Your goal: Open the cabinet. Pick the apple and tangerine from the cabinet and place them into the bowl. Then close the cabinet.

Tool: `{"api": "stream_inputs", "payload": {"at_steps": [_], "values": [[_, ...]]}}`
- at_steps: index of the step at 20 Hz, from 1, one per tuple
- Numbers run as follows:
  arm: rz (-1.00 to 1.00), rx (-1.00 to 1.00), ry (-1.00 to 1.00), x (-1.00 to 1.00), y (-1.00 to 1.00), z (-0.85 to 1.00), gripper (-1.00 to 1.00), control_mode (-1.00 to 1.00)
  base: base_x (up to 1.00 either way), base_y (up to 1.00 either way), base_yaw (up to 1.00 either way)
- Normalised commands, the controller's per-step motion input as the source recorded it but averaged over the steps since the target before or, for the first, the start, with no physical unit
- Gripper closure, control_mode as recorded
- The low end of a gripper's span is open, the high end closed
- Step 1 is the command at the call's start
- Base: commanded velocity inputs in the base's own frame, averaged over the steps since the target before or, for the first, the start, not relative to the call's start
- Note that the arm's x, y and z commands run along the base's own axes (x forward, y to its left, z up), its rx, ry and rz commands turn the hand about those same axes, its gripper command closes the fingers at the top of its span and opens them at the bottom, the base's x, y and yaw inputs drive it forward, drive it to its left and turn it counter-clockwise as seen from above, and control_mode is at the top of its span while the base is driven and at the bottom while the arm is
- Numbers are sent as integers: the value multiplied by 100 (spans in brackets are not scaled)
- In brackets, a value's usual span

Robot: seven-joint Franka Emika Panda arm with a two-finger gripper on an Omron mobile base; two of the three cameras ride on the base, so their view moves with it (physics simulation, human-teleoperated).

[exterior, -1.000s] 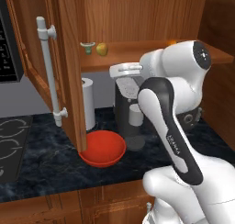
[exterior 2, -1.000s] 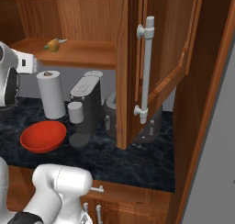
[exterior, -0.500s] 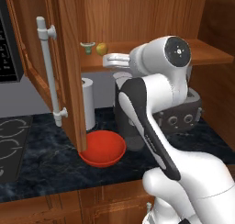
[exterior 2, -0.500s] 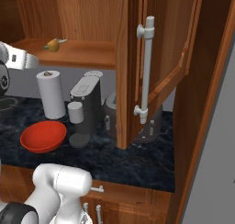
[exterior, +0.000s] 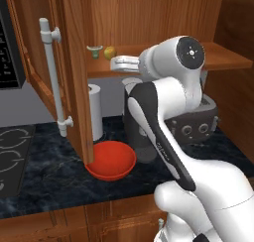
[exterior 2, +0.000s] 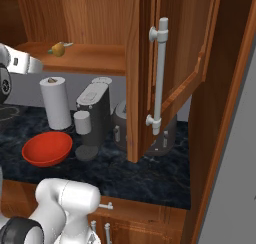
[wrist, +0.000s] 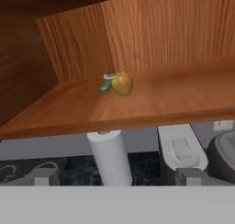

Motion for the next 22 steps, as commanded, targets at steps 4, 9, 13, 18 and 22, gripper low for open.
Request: {"api": "stream_inputs", "payload": {"at_steps": [4,9,13,18,22], "values": [[0,0,-1,41,-5,0,-100,-100,0,0,0],[0,0,-3,56,-4,0,-100,-100,0,0,0],[0,0,0,74,0,0,-100,-100,0,0,0],[0,0,0,81,0,0,-100,-100,0,0,0],[0,0,0,81,0,0,-100,-100,0,0,0]]}}
